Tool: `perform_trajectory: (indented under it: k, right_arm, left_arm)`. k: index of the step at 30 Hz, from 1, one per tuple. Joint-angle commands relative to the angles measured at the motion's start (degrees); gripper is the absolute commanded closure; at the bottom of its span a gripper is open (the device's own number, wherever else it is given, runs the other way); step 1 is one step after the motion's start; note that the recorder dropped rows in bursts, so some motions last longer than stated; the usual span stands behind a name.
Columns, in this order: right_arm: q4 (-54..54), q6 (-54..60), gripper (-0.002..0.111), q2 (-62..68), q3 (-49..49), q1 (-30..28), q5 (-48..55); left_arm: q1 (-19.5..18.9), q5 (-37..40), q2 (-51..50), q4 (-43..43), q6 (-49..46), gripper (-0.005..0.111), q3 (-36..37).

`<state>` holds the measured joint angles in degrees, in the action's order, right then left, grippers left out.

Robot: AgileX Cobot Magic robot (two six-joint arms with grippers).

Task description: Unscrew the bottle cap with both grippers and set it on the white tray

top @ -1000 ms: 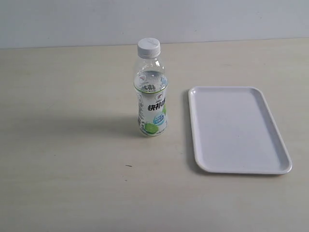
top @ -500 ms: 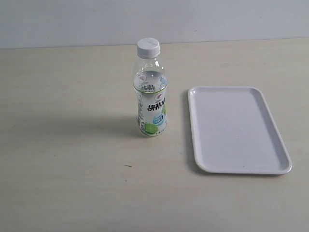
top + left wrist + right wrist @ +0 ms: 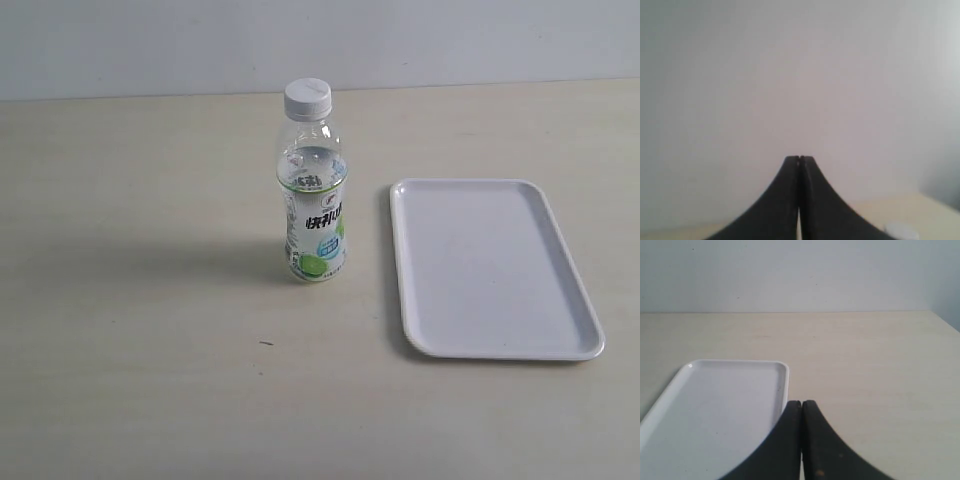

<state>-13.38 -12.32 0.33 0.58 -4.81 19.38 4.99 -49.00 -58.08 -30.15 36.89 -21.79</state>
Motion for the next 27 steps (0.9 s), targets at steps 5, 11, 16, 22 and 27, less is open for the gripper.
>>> perform_trajectory:
  k: [5,11,16,22,27]
  right_arm:
    - [-0.1,0.3,0.108,-0.3,-0.2,-0.3,-0.8]
    - [-0.1,0.3,0.108,-0.3,-0.2,-0.3,-0.8]
    - [-0.1,0.3,0.108,-0.3,-0.2,-0.3,-0.8]
    - [-0.1,0.3,0.108,-0.3,-0.2,-0.3,-0.8]
    - [-0.1,0.2,0.108,-0.3,-0.2,-0.3,-0.8]
  left_arm:
    - [0.2,-20.9,-34.1,-17.4,-21.9,0.107,-0.3]
    - [1.9,-21.0,-48.6,-21.7,-34.8,0.095,-4.1]
    - [6.1,-21.0,-56.8,-24.0,-34.5,0.048,-9.4]
    - [9.3,-21.0,-62.5,-21.6,-31.3,0.002,-15.4]
    - [11.0,-21.0,-65.5,-21.5,-28.0,0.002,-20.1]
